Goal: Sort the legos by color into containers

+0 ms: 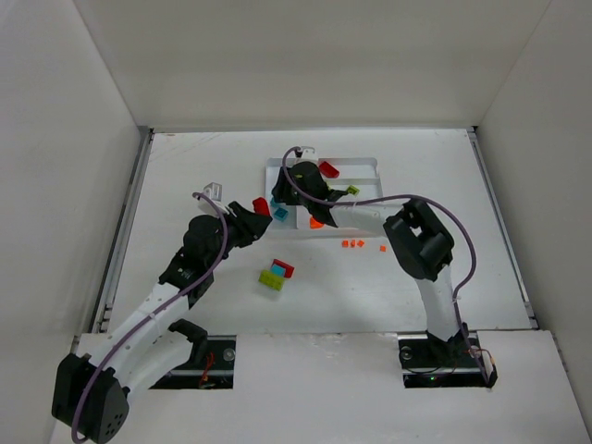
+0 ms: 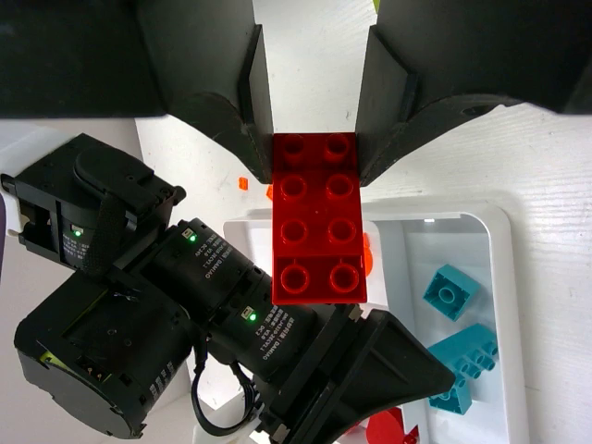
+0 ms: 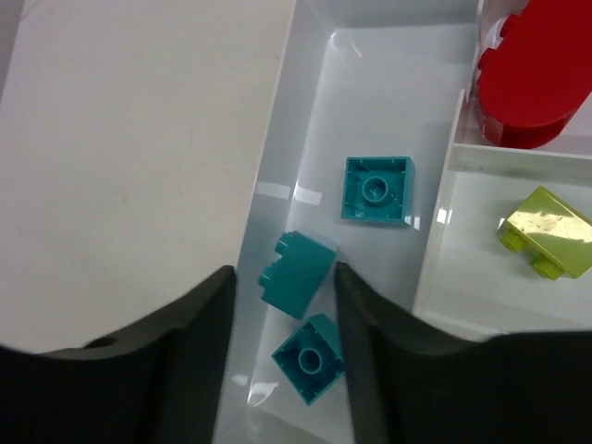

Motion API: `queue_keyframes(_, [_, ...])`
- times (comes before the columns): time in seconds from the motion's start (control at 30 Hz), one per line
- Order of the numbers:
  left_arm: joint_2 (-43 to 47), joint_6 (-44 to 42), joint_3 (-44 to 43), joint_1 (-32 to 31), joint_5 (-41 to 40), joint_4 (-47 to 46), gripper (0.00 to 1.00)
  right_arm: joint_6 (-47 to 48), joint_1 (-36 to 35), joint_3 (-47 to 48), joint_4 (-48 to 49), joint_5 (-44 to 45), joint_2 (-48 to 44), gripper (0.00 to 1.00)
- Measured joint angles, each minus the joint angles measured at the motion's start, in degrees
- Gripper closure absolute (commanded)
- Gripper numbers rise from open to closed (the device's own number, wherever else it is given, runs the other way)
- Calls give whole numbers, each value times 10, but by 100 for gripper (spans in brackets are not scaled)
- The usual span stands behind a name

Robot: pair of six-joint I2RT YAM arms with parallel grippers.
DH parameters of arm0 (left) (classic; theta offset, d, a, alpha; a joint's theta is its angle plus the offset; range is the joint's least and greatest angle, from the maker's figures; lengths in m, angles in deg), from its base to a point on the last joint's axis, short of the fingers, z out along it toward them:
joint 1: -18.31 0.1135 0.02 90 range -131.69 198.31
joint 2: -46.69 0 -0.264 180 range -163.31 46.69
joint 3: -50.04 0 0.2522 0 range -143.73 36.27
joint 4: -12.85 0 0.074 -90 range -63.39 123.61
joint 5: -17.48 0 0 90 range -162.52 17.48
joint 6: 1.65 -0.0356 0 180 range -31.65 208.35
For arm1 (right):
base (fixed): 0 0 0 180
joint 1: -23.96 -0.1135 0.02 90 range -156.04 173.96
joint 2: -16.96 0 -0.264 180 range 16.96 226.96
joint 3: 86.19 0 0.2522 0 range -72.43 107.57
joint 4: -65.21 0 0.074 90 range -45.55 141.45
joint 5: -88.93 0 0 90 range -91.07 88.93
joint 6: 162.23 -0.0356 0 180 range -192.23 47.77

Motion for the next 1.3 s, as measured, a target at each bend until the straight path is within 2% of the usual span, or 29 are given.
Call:
queue_keyframes(0.1, [0,0,0,0,0,0,86,0,0,0,-2,11,-3,35])
queue_keyframes(0.27, [-31,-1,-1,-3,-7,-10,86,2,5,-75,5,20,-81,37])
queue_keyframes(0.37, [-71,-2,-5,-12,-18,-10,86,3,18,-144,12,23,-174,46])
queue_keyframes(0.5, [-141,-14,-41,-40,-38,-11,86,-2,51,-249,47,37,-315,69])
queue_keyframes(0.6, [-214,-31,-100,-68,-59,-15,86,-10,73,-336,62,56,-415,77])
queue_keyframes(0.8, [-359,-75,-240,-94,-85,-17,86,-15,80,-478,62,79,-540,73])
queue_keyframes(0.9, [-440,-92,-325,-94,-87,-9,86,-16,87,-518,53,84,-577,63])
queue_keyframes(1.07, [-587,-125,-501,-94,-82,46,84,-25,104,-563,55,103,-619,57])
queue_keyframes(1.3, [-714,-161,-683,-88,-67,147,83,-35,107,-580,57,110,-623,56])
